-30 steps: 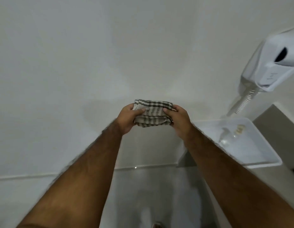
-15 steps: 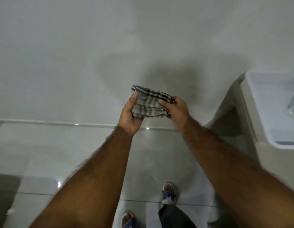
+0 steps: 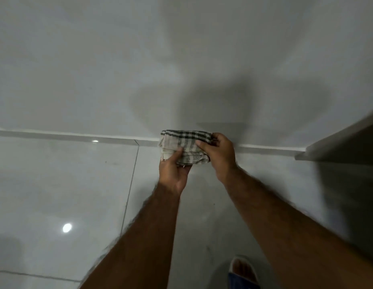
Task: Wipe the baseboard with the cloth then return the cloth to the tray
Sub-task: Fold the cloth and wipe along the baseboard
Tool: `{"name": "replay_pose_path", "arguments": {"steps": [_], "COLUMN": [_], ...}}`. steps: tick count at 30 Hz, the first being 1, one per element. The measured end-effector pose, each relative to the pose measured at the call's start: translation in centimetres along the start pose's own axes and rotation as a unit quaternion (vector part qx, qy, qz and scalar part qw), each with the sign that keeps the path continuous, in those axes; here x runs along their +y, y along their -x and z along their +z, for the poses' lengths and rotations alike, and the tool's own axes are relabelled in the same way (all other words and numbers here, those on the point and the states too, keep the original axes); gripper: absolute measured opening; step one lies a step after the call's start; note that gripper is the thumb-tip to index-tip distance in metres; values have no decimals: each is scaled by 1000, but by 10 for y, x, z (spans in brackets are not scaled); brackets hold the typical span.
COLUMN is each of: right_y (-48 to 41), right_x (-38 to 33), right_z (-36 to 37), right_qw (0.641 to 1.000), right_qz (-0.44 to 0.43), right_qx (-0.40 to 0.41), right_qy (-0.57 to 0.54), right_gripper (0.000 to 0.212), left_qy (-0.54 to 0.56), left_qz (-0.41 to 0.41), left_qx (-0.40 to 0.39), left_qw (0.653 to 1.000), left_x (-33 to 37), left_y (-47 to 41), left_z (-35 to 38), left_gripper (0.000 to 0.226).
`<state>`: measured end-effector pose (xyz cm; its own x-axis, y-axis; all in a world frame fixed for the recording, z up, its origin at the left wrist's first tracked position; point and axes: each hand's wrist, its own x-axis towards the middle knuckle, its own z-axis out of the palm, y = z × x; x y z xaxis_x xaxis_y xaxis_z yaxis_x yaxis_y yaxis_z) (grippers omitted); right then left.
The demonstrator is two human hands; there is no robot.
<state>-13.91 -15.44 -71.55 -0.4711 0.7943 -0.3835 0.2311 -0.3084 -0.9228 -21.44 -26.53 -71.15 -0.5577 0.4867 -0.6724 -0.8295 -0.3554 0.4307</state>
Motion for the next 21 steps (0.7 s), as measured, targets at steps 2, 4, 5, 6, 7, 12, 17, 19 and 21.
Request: {"name": "replay_pose_path", "arguments": {"steps": [2,4,5,6,7,12,17,19,21], "right_y": [-24,-50,-60,-66,-74,-111,-150,-158,-162], "right_x": [32,47,45,35,28,3,9,10,11], "right_z": [4,1,-2,-5,-7,-6,-4,-3,0], "right_qw": [982,898,837,760,683,546,445,429,420], "right_qz": [-106,-300,-392,-472,-528,-602,-645,-658,-667], "right_qx": [20,63,62,52,45,168,250,269,292], "right_qy": [153,315,378,444,502,558,569,557,542], "right_gripper": [44,51,58,64,69,70,61,60,61], "left_qy": [10,17,17,13,8,13,-78,-115,-139], "left_qz": [4,17,26,34,44,108,159,200,245], "left_qx": [14,28,42,55,70,149,239,282,315], "left_qw": [1000,999,999,998,997,983,955,931,906], "left_x": [-18,-33,-39,-42,-46,-61,-68,-56,-38], "left_y": [-40,-76,-93,-104,-117,-165,-199,-213,-223], "left_z": [-29,-59,-74,-86,-98,-128,-130,-138,-140], "left_gripper": [45,46,47,47,47,44,35,30,31]}}
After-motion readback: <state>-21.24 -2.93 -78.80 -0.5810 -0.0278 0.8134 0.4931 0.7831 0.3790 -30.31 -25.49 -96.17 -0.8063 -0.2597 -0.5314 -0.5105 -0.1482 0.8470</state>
